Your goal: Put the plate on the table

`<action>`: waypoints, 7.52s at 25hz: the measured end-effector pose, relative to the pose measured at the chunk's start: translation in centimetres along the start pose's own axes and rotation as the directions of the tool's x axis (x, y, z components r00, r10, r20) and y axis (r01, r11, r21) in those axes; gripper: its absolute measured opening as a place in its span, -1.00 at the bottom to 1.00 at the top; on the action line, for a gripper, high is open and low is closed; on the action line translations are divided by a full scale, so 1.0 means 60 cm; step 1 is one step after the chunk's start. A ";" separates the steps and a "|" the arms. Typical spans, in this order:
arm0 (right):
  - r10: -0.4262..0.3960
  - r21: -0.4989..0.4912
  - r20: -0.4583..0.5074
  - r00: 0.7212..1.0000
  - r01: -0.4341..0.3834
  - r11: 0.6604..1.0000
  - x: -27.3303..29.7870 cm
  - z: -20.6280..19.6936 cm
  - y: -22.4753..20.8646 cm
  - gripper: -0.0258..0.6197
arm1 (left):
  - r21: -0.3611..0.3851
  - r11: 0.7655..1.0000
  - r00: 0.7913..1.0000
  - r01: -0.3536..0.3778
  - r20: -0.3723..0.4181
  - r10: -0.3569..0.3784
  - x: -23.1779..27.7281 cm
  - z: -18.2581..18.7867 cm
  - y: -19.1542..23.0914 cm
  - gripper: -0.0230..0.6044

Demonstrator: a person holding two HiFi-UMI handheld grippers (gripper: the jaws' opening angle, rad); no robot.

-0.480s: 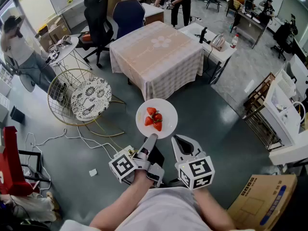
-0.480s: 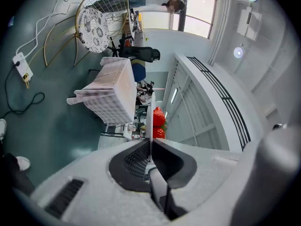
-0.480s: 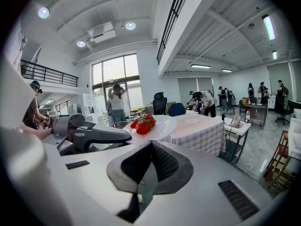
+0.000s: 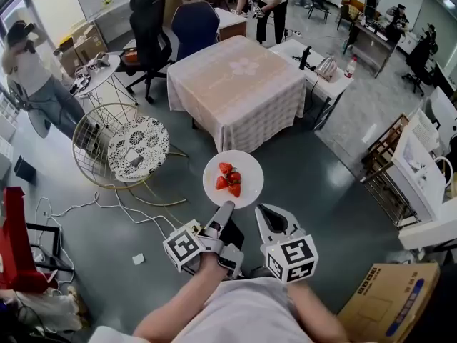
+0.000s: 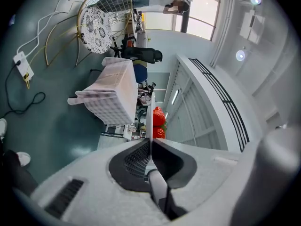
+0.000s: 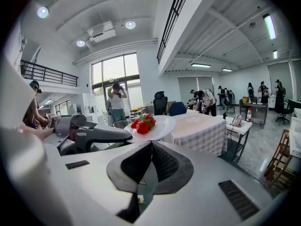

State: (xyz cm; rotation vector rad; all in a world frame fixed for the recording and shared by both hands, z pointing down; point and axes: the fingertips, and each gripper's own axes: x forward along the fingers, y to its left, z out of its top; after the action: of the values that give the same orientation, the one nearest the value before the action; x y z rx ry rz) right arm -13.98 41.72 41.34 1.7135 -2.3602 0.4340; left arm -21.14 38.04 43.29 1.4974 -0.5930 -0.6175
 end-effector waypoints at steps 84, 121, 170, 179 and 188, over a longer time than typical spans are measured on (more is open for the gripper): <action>0.051 0.077 -0.074 0.996 -0.045 0.996 0.636 0.237 -0.461 -0.91 | -0.080 0.994 0.997 -0.073 -0.035 0.070 0.725 0.363 0.070 -0.87; 0.204 0.092 -0.212 0.956 -0.189 0.978 0.892 0.236 -0.683 -0.91 | -0.088 0.982 0.983 -0.165 0.064 0.171 0.995 0.490 0.214 -0.87; 0.451 0.113 -0.360 0.817 -0.441 0.890 1.028 0.174 -0.728 -0.91 | 0.135 0.764 0.775 -0.631 0.110 0.622 1.061 0.549 0.380 -0.62; 0.466 0.124 -0.355 0.810 -0.454 0.883 1.031 0.172 -0.717 -0.91 | 0.179 0.731 0.752 -0.659 0.112 0.650 1.043 0.549 0.378 -0.60; 0.475 0.125 -0.322 0.819 -0.460 0.879 1.026 0.197 -0.692 -0.91 | 0.338 0.731 0.800 -0.592 0.138 0.584 1.041 0.547 0.306 -0.61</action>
State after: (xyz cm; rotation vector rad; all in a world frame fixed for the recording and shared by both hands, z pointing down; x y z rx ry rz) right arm 6.40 -29.32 55.20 0.9388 -2.4873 0.7916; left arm 0.80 -29.35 60.31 1.5246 -1.1970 -0.0149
